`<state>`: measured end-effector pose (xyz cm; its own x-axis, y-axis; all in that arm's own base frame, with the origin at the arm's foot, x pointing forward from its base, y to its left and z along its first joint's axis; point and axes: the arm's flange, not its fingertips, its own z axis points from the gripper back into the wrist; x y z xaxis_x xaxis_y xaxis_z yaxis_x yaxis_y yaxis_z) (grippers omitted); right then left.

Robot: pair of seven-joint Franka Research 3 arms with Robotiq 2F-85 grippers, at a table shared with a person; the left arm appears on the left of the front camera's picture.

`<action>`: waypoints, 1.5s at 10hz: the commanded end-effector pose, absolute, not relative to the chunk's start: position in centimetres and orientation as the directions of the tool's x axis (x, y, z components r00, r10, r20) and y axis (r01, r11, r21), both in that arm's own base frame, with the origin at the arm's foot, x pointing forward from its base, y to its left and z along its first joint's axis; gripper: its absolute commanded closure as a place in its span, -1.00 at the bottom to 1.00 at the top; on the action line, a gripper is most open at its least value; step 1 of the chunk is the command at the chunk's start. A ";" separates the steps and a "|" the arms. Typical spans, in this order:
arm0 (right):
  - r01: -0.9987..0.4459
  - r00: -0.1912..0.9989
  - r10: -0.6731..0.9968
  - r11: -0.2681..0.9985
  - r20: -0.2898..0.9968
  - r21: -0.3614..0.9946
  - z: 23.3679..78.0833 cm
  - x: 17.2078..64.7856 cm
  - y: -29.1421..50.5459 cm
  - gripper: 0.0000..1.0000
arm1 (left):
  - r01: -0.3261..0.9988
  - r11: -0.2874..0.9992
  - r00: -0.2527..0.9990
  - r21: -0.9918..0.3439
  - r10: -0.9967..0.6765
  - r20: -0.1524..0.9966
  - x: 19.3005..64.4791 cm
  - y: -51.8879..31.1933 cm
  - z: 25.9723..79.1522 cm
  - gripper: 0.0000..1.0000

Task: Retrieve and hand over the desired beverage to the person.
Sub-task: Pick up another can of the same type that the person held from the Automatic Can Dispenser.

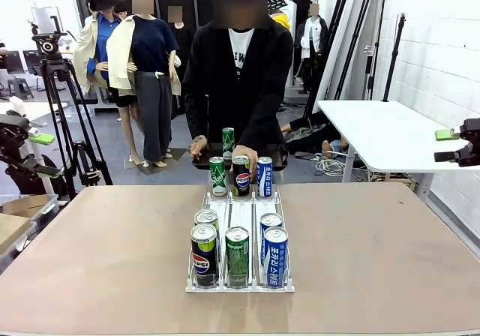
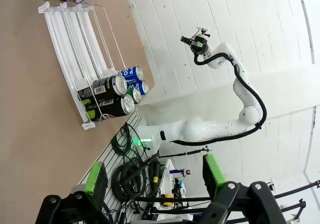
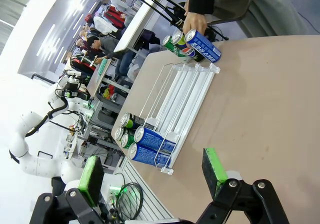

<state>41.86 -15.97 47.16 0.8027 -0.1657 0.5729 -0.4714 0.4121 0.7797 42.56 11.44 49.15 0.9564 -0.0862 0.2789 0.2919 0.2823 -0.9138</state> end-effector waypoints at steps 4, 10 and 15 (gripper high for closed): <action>-0.477 0.800 -0.170 0.401 0.576 0.782 47.2 41.8 -15.8 -1.00 | 0.291 0.286 0.957 -0.913 -0.086 0.278 42.5 11.6 49.2 -1.00; -0.477 0.800 -0.170 0.401 0.576 0.782 47.2 41.8 -15.8 -1.00 | 0.291 0.286 0.957 -0.913 -0.086 0.278 42.5 11.6 49.2 -1.00; -0.477 0.800 -0.170 0.401 0.576 0.782 47.2 41.8 -15.8 -1.00 | 0.291 0.286 0.957 -0.913 -0.086 0.278 42.5 11.6 49.2 -1.00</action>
<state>41.86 -15.97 47.16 0.8027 -0.1657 0.5729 -0.4714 0.4120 0.7797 42.59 11.44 49.08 0.9569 -0.0861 0.2774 0.2905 0.2820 -0.9144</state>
